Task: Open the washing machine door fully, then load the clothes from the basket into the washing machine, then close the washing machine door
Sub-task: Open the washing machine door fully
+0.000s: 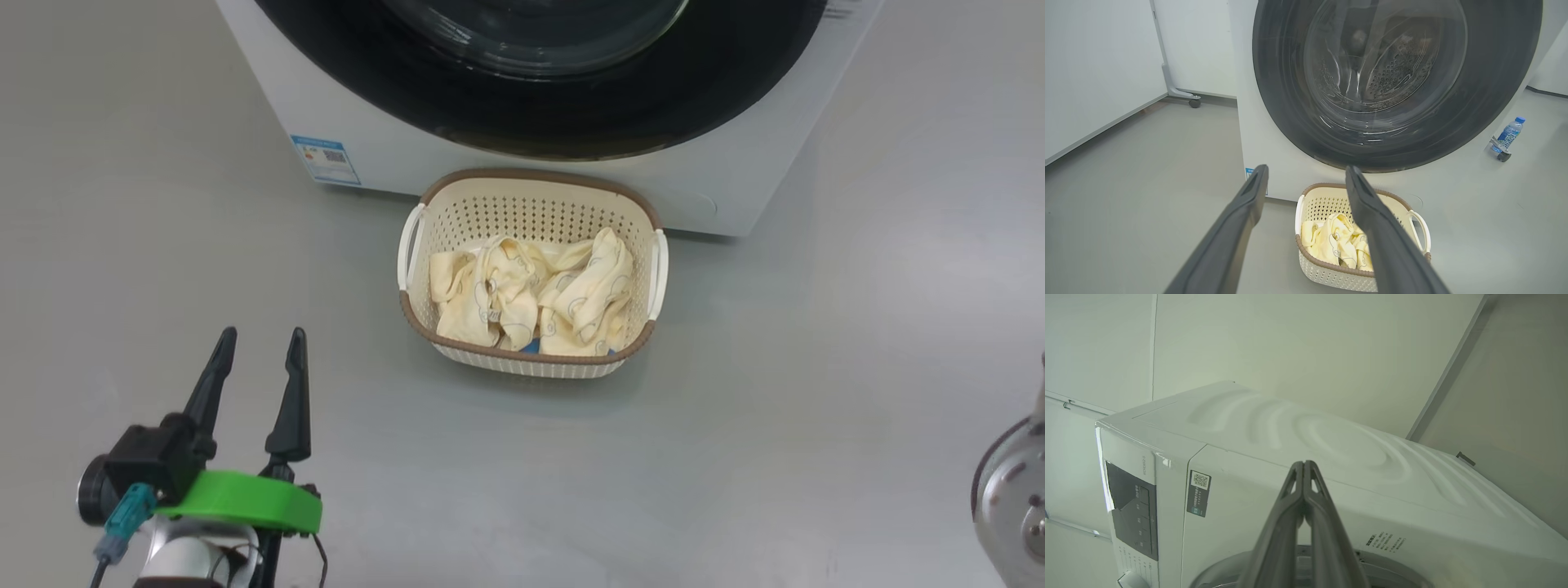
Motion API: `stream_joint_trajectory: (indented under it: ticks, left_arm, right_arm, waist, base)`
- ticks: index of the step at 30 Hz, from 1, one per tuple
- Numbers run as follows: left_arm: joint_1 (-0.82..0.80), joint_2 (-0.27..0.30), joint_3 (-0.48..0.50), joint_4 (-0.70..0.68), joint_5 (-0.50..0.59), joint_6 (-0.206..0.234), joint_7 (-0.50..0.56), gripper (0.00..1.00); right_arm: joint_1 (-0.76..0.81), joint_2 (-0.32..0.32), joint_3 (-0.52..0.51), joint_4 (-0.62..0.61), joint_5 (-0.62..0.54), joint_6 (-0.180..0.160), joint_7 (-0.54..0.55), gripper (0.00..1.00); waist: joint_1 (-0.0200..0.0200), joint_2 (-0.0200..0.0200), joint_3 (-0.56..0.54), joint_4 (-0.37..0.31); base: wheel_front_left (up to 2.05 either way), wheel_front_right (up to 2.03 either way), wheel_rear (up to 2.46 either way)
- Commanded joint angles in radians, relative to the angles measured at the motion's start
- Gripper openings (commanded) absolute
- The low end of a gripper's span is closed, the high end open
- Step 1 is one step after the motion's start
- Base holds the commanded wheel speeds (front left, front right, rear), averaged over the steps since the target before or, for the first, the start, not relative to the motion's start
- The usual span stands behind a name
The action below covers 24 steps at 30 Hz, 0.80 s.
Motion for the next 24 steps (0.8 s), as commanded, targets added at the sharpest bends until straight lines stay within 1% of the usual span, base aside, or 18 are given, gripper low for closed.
stream_joint_trajectory:
  ticks: [1, 4, 8, 18, 19, 24]
  left_arm:
    - [-0.047, 0.014, 0.04, -0.026, 0.013, -0.003, -0.011, 1.0]
    - [-0.06, -0.001, 0.041, -0.024, 0.019, -0.012, -0.011, 1.0]
    - [-0.077, -0.019, 0.05, -0.019, 0.028, -0.027, -0.011, 1.0]
    - [-0.113, -0.072, 0.083, -0.005, 0.056, -0.064, -0.011, 1.0]
    - [-0.121, -0.082, 0.088, -0.003, 0.063, -0.072, -0.011, 1.0]
    - [-0.137, -0.107, 0.103, 0.007, 0.077, -0.089, -0.011, 1.0]
  right_arm:
    - [-0.075, 0.003, 0.009, -0.019, 0.008, 0.001, 0.021, 0.0]
    - [-0.127, 0.001, -0.018, 0.017, -0.003, 0.001, 0.064, 0.0]
    - [-0.18, -0.002, -0.028, 0.044, -0.034, 0.001, 0.124, 0.0]
    - [-0.286, 0.006, -0.006, 0.058, -0.101, 0.001, 0.245, 0.0]
    - [-0.303, 0.007, 0.0, 0.06, -0.111, 0.001, 0.273, 0.0]
    - [-0.329, 0.009, 0.022, 0.06, -0.118, 0.001, 0.342, 0.0]
  waist:
    - [-0.0001, 0.0, 0.025, 0.016]
    - [-0.0001, 0.0, 0.053, 0.032]
    - [-0.0001, 0.0, 0.088, 0.052]
    - [-0.0001, 0.0, 0.159, 0.085]
    - [-0.0001, 0.0, 0.172, 0.09]
    - [-0.0001, 0.0, 0.194, 0.101]
  base:
    - [0.0, 0.0, 0.0]
    - [0.0, 0.0, 0.0]
    - [0.0, 0.0, 0.0]
    - [0.0, 0.0, 0.0]
    - [0.0, 0.0, 0.0]
    - [0.0, 0.0, 0.0]
